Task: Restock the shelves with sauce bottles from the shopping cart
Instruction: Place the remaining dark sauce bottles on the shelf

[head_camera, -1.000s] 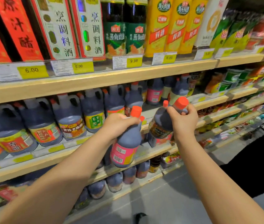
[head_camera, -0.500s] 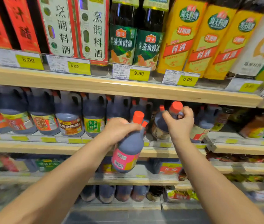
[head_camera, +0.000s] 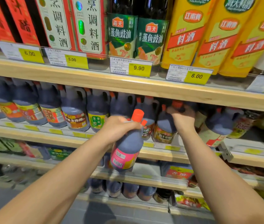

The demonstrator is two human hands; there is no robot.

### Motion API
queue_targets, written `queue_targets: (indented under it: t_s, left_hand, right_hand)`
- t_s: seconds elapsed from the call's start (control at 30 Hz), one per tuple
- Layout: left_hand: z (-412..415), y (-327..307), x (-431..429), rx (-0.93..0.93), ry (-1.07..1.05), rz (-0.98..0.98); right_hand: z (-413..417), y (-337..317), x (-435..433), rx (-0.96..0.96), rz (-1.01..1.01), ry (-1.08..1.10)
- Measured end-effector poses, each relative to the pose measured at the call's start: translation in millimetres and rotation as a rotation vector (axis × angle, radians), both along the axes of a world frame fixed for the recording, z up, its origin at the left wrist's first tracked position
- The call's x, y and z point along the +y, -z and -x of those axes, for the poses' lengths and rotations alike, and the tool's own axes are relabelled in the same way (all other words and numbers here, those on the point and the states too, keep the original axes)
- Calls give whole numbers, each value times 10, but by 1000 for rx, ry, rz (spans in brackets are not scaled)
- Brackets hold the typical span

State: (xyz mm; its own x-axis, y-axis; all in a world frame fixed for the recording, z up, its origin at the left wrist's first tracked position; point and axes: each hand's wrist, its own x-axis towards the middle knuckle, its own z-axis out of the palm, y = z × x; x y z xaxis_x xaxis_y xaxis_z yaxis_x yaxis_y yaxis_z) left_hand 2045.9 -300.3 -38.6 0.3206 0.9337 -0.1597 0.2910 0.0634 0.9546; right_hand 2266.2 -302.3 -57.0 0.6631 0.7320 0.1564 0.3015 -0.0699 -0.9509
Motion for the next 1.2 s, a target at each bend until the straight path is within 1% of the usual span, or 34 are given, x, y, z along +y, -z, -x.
queue_targets:
  t_s: [0.17, 0.23, 0.27, 0.33, 0.37, 0.47, 0.53, 0.6, 0.7, 0.77, 0.83, 0.93, 1.1, 1.2]
  left_hand:
    - [-116, 15, -46, -16, 18, 9]
    - [-159, 7, -61, -2, 39, 5]
    - [-174, 1, -71, 1, 47, 10]
    - [-196, -17, -87, 10, 51, 15]
    - [-211, -20, -88, 25, 50, 6]
    - [-270, -47, -89, 52, 62, -5]
    - [-307, -68, -90, 34, 82, 22]
    - [-328, -102, -84, 8, 92, 49]
    - [-395, -183, -85, -93, 89, 161]
    - [-458, -253, -103, -140, 101, 260]
    - [-508, -324, -151, -184, 153, 371]
    - [-563, -414, -250, -252, 211, 535]
    - [-734, -514, -510, -315, 234, 738]
    - [-843, -545, -728, -379, 238, 807]
  right_hand:
    - [-57, 45, 52, 36, 1, 44]
    - [-26, 147, -55, 128, 0, 43]
    - [-10, 203, -122, 184, 27, 50]
    - [23, 267, -248, 221, 95, 50]
    - [32, 286, -314, 217, 103, 41]
    - [-9, 329, -524, 163, 41, 32]
    - [-16, 328, -684, 117, 1, 43]
    - [22, 307, -826, 47, 23, 34]
    - [163, 259, -991, -68, 115, -59]
    - [298, 268, -1076, -95, 132, -97]
    - [437, 299, -1152, -119, 122, -103]
    - [552, 426, -1213, -274, 178, -82]
    - [705, 533, -1185, -222, 240, 4]
    - [748, 585, -1165, -187, 246, 160]
